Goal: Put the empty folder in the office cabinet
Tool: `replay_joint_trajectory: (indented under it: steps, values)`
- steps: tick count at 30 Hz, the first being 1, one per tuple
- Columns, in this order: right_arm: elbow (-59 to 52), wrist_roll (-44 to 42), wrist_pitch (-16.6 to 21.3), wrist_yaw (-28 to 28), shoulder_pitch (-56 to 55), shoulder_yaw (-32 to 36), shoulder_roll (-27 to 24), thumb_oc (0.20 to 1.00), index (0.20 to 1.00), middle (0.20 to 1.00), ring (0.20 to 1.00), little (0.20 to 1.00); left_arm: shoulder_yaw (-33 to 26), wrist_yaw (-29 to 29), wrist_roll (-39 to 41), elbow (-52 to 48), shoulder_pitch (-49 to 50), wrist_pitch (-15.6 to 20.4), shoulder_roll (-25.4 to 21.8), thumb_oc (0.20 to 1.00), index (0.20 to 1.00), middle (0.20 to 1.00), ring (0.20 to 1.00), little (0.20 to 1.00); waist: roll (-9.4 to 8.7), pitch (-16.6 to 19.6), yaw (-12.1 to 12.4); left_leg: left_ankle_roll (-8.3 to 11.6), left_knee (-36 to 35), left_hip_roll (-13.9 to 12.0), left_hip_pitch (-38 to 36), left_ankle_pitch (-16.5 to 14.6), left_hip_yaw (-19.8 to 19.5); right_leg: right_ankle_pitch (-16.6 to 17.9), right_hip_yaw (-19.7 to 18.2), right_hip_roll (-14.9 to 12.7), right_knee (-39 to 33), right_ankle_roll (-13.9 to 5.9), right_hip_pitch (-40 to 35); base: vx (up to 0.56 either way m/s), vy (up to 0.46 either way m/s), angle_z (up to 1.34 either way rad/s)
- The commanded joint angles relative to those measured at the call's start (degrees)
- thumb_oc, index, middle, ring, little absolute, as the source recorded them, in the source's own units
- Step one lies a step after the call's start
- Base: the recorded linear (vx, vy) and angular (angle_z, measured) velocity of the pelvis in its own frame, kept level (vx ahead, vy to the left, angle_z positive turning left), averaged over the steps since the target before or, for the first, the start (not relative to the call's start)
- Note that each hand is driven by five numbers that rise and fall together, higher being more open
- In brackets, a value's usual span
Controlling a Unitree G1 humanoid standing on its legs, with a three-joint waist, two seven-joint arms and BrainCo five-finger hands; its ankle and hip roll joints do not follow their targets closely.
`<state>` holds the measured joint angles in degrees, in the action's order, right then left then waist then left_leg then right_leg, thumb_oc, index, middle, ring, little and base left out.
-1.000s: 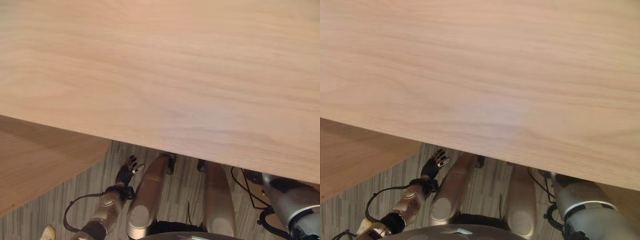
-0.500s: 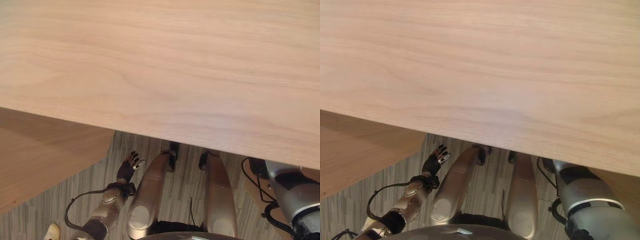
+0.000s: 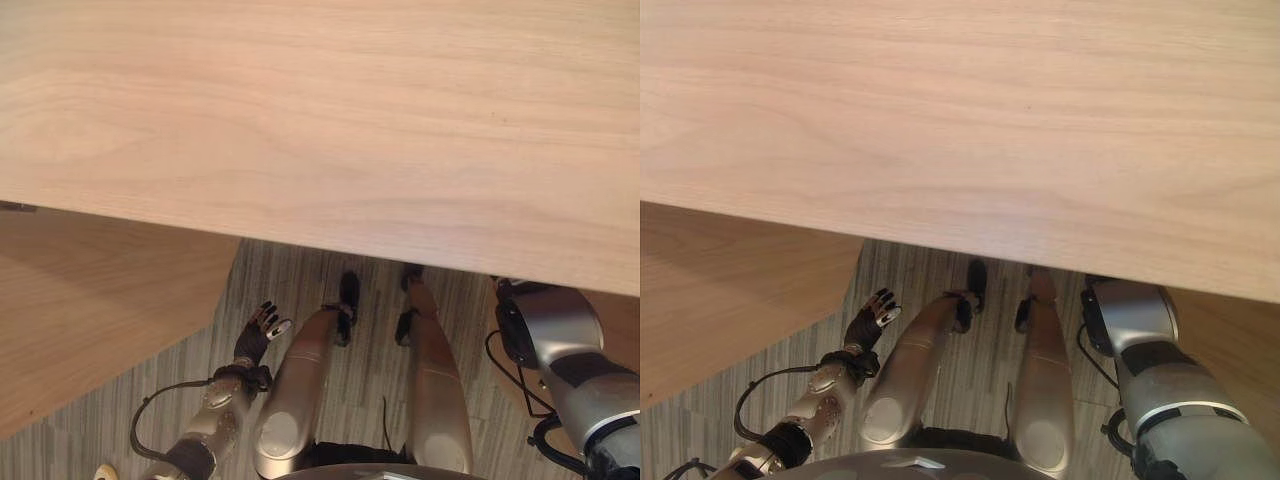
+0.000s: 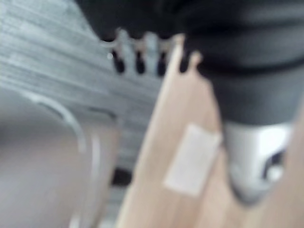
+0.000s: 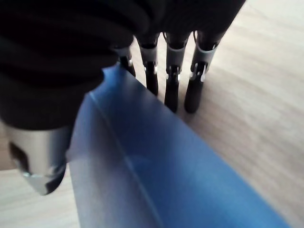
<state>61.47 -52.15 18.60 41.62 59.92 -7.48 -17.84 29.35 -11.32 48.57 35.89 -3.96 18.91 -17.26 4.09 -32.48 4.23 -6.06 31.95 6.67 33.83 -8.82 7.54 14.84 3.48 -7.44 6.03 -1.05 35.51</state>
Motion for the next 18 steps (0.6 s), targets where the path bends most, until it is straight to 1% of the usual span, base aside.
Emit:
replay_joint_trajectory:
  steps: [1, 2, 4, 7, 9, 10, 11, 12, 13, 14, 16, 17, 18]
  values:
    - [0.84, 5.53, -3.4, -3.34, 2.78, -2.79, -4.74, 1.0, 1.0, 1.0, 1.0, 1.0, 0.92, 1.13, -1.75, -2.12, 4.37, 2.01, -1.15, 1.0, 1.0, 1.0, 1.0, 1.0, 2.34, 2.69, 1.88, 1.54, -0.12, -0.42, -1.7, -4.98, -2.87, -12.51, 2.61, 2.53, 6.08, 0.48, -2.94, -0.16, 0.068, -0.29]
    - [1.53, 3.99, -6.39, -5.67, 1.07, -3.38, -4.3, 1.0, 1.0, 1.0, 1.0, 1.0, 0.7, 1.31, -1.87, -1.63, 4.04, 2.32, -1.13, 1.0, 1.0, 1.0, 1.0, 1.0, 1.99, 2.69, 1.65, 1.33, 0.16, -0.29, -1.99, -5.52, -2.56, -12.07, 2.36, 2.3, 5.79, 0.13, -3.12, -0.19, 0.079, -0.33]
    - [1.96, 4.58, -8.0, -6.51, -0.83, -4.11, -3.51, 1.0, 1.0, 1.0, 1.0, 1.0, 0.36, 1.39, -2.28, -0.85, 3.78, 2.75, -0.76, 1.0, 1.0, 1.0, 1.0, 1.0, 1.65, 2.69, 1.39, 1.14, 0.21, -0.16, -2.41, -5.82, -2.21, -11.56, 1.99, 2.16, 5.27, -0.12, -3.47, -0.12, 0.059, -0.16]
    - [2.15, 4.44, -8.1, -6.76, -1.15, -4.25, -3.42, 1.0, 1.0, 1.0, 1.0, 1.0, 0.38, 1.39, -2.24, -0.63, 3.72, 2.91, -0.71, 1.0, 1.0, 1.0, 1.0, 1.0, 1.6, 2.69, 1.32, 1.1, 0.26, -0.13, -2.47, -5.92, -2.17, -11.51, 1.92, 2.14, 5.21, -0.16, -3.53, -0.04, 0.024, -0.06]
    - [2.77, 4.97, -8.54, -7.74, -2.06, -4.35, -3.26, 1.0, 1.0, 1.0, 1.0, 1.0, 0.31, 1.45, -2.49, 0.07, 3.51, 3.44, -0.46, 1.0, 1.0, 1.0, 1.0, 1.0, 1.43, 2.69, 1.13, 0.96, 0.38, 0.0, -2.73, -6.32, -2.04, -11.31, 1.72, 2.07, 4.97, -0.28, -3.78, -0.08, 0.051, -0.12]
    - [3.19, 6.07, -8.8, -9.42, -3.35, -4.35, -3.1, 1.0, 1.0, 1.0, 1.0, 1.0, 0.26, 1.63, -2.8, 0.58, 3.4, 4.12, -0.37, 1.0, 1.0, 1.0, 1.0, 1.0, 1.21, 2.69, 0.96, 0.83, 0.16, 0.17, -3.46, -6.57, -1.94, -10.99, 1.47, 1.97, 4.55, -0.5, -4.36, -0.07, 0.041, -0.07]
    - [3.19, 6.07, -8.8, -9.42, -3.35, -4.35, -3.1, 1.0, 1.0, 1.0, 1.0, 1.0, 0.26, 1.63, -2.8, 0.58, 3.4, 4.12, -0.37, 1.0, 1.0, 1.0, 1.0, 1.0, 1.21, 2.69, 0.96, 0.83, 0.16, 0.17, -3.46, -6.57, -1.94, -10.99, 1.47, 1.97, 4.55, -0.5, -4.36, -0.14, 0.092, -0.05]
    - [3.31, 10.79, -7.14, -11.68, -4.85, -4.72, -2.67, 1.0, 1.0, 1.0, 1.0, 1.0, 0.11, 1.29, -3.51, 1.66, 3.45, 5.31, -0.15, 1.0, 1.0, 1.0, 1.0, 1.0, 0.94, 2.69, 0.74, 0.81, -0.16, 0.33, -4.48, -6.66, -1.82, -10.68, 1.16, 2.0, 3.81, -0.69, -5.3, -0.07, 0.051, 0.02]
    - [3.31, 10.79, -7.14, -11.68, -4.85, -4.72, -2.67, 1.0, 1.0, 1.0, 1.0, 1.0, 0.11, 1.29, -3.51, 1.66, 3.45, 5.31, -0.15, 1.0, 1.0, 1.0, 1.0, 1.0, 0.94, 2.69, 0.74, 0.81, -0.16, 0.33, -4.48, -6.66, -1.82, -10.68, 1.16, 2.0, 3.81, -0.69, -5.3, -0.17, 0.122, 0.04]
    - [2.15, 16.97, -6.37, -13.61, -7.31, -6.69, -2.55, 1.0, 1.0, 1.0, 1.0, 1.0, -0.32, 1.35, -4.41, 2.33, 3.38, 6.46, 0.31, 1.0, 1.0, 1.0, 1.0, 1.0, 0.38, 2.69, 0.41, 0.75, -0.81, 0.63, -6.11, -6.9, -1.57, -10.17, 1.14, 1.68, 2.44, -1.15, -6.44, -0.1, 0.071, 0.01]
    - [2.15, 16.97, -6.37, -13.61, -7.31, -6.69, -2.55, 1.0, 1.0, 1.0, 1.0, 1.0, -0.32, 1.35, -4.41, 2.33, 3.38, 6.46, 0.31, 1.0, 1.0, 1.0, 1.0, 1.0, 0.38, 2.69, 0.41, 0.75, -0.81, 0.63, -6.11, -6.9, -1.57, -10.17, 1.14, 1.68, 2.44, -1.15, -6.44, -0.09, 0.064, 0.01]
    - [1.08, 20.76, -4.48, -16.86, -9.42, -8.15, -3.15, 1.0, 1.0, 1.0, 1.0, 1.0, -0.75, 0.66, -4.53, 2.85, 3.69, 7.34, 0.37, 1.0, 1.0, 1.0, 1.0, 1.0, -0.11, 2.69, 0.23, 0.78, -1.39, 0.77, -7.72, -7.09, -1.48, -9.88, 1.22, 1.34, 1.29, -1.55, -7.75, -0.07, 0.058, 0.01]
    - [1.08, 20.76, -4.48, -16.86, -9.42, -8.15, -3.15, 1.0, 1.0, 1.0, 1.0, 1.0, -0.75, 0.66, -4.53, 2.85, 3.69, 7.34, 0.37, 1.0, 1.0, 1.0, 1.0, 1.0, -0.11, 2.69, 0.23, 0.78, -1.39, 0.77, -7.72, -7.09, -1.48, -9.88, 1.22, 1.34, 1.29, -1.55, -7.75, -0.07, 0.058, -0.09]
